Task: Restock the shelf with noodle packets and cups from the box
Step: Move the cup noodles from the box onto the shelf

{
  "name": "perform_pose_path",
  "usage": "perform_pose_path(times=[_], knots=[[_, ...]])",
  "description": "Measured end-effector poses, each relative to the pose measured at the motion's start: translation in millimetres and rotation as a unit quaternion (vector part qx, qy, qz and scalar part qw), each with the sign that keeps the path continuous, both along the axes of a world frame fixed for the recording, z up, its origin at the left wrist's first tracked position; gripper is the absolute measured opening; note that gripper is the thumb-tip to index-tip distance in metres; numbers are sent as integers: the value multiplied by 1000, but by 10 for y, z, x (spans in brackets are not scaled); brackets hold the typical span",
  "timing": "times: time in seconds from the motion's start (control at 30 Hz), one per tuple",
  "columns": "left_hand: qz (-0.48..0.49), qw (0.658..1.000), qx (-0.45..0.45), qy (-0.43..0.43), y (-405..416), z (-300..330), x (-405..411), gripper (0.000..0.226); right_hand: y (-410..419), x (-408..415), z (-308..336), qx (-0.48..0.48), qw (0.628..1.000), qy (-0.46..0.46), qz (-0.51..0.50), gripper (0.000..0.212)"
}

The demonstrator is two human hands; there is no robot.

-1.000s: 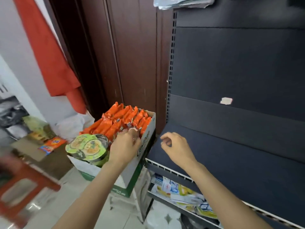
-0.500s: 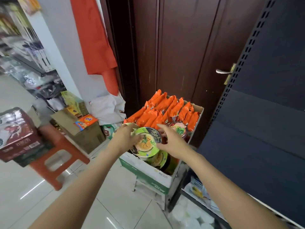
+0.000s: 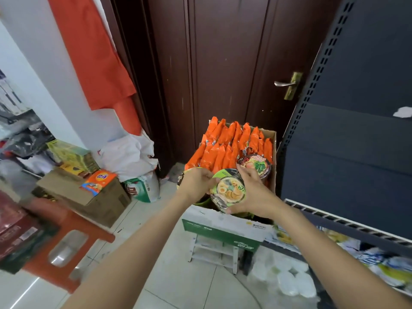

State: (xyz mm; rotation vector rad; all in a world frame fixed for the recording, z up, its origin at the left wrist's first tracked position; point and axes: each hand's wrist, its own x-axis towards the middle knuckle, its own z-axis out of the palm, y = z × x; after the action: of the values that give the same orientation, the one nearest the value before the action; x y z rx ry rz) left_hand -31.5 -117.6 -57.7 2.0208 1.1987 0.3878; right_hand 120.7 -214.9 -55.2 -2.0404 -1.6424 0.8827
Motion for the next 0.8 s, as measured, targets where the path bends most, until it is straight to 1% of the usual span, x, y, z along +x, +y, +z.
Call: perform_pose_path(times=[0.07, 0.17, 0.2, 0.27, 0.37, 0.43, 0.53, 0.67, 0.73, 0.8], knots=[[-3, 1000, 5, -14, 17, -7, -84, 21, -2, -22, -6, -2, 1000, -15, -3, 133], [19, 998, 53, 11, 93, -62, -231, 28, -6, -52, 22, -8, 999, -39, -2, 135], [20, 997, 70, 31, 136, -103, -272, 36, -5, -67, 30, -9, 999, -47, -4, 135], [5, 992, 86, 88, 211, -189, -349, 58, -13, -101, 39, 0, 998, -58, -17, 130], [-31, 989, 52, 138, 276, -264, -420, 91, -32, -155, 29, 33, 996, -56, -67, 119], [-61, 984, 49, 162, 282, -279, -420, 101, -48, -179, 14, 63, 990, -43, -119, 108], [-63, 981, 68, 169, 268, -278, -394, 99, -53, -239, 3, 86, 984, -37, -151, 96], [-58, 975, 98, 193, 260, -257, -380, 90, -37, -301, -18, 69, 986, -22, -153, 96], [-44, 978, 108, 175, 243, -236, -384, 83, -43, -300, -30, 64, 986, -23, -155, 100], [-11, 985, 119, 125, 216, -192, -386, 80, -61, -287, -28, 79, 983, -28, -166, 98]])
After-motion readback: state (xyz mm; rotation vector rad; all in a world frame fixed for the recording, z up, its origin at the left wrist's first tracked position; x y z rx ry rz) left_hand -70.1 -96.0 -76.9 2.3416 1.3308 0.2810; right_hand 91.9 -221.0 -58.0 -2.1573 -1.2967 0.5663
